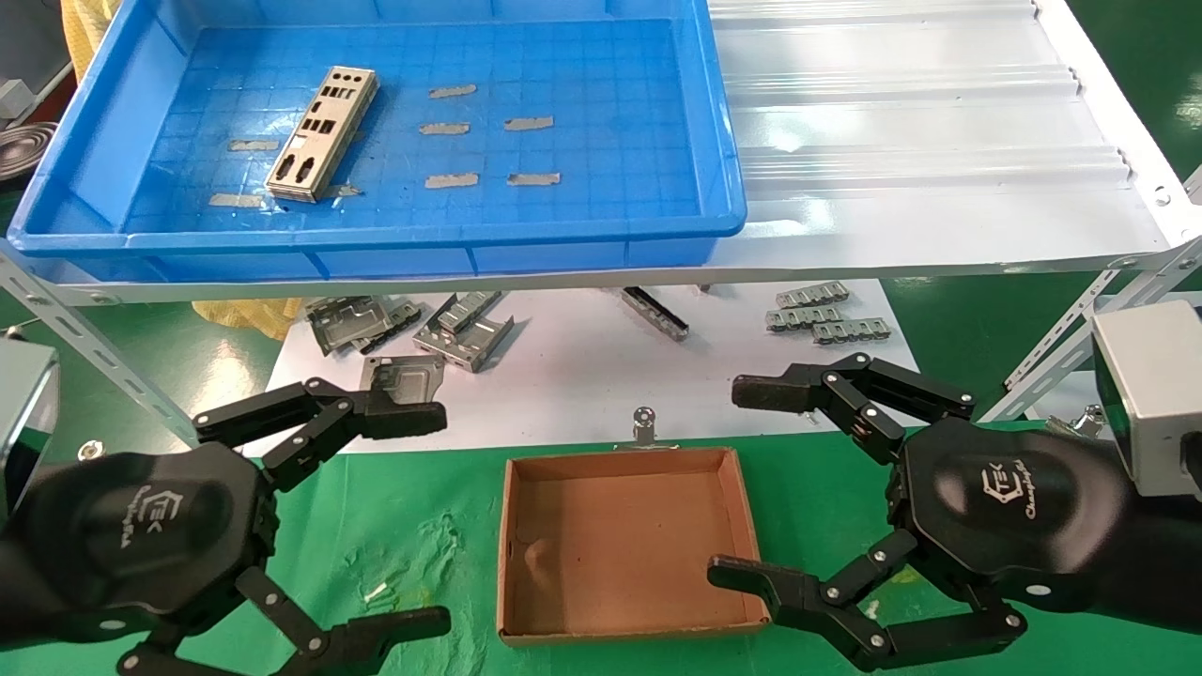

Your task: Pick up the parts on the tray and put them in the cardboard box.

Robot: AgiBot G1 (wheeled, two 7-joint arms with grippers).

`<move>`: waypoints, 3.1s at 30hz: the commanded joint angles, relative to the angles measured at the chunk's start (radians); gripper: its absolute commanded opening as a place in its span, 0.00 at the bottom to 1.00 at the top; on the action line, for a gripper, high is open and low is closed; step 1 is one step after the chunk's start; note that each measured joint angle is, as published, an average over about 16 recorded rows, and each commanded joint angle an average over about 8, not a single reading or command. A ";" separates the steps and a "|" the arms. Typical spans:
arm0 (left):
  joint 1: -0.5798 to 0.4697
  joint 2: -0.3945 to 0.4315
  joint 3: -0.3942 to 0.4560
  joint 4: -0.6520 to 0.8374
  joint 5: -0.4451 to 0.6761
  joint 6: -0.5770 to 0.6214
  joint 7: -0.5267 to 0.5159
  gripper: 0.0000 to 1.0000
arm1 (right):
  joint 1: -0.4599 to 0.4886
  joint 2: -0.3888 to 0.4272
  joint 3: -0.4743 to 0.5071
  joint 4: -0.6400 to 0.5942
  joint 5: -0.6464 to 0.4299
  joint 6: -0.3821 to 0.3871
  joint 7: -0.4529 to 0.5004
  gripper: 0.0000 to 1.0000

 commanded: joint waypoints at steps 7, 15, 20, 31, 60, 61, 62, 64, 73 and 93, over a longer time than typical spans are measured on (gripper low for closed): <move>0.000 0.000 0.000 0.000 0.000 0.000 0.000 1.00 | 0.000 0.000 0.000 0.000 0.000 0.000 0.000 1.00; 0.000 0.000 0.000 0.000 0.000 0.000 0.000 1.00 | 0.000 0.000 0.000 0.000 0.000 0.000 0.000 0.63; 0.000 0.000 0.000 0.000 0.000 0.000 0.000 1.00 | 0.000 0.000 0.000 0.000 0.000 0.000 0.000 0.00; 0.000 0.000 0.000 0.000 0.000 0.000 0.000 1.00 | 0.000 0.000 0.000 0.000 0.000 0.000 0.000 0.00; 0.000 0.000 0.000 0.000 0.000 0.000 0.000 1.00 | 0.000 0.000 0.000 0.000 0.000 0.000 0.000 0.00; 0.000 0.000 0.000 0.000 0.000 0.000 0.000 1.00 | 0.000 0.000 0.000 0.000 0.000 0.000 0.000 0.00; 0.000 0.000 0.000 0.000 0.000 0.000 0.000 1.00 | 0.000 0.000 0.000 0.000 0.000 0.000 0.000 0.00; 0.000 0.000 0.000 0.000 0.000 0.000 0.000 1.00 | 0.000 0.000 0.000 0.000 0.000 0.000 0.000 0.00; -0.096 0.037 0.021 0.050 0.066 -0.045 -0.020 1.00 | 0.000 0.000 0.000 0.000 0.000 0.000 0.000 0.00; -0.737 0.336 0.206 0.717 0.512 -0.252 0.011 1.00 | 0.000 0.000 0.000 0.000 0.000 0.000 0.000 0.00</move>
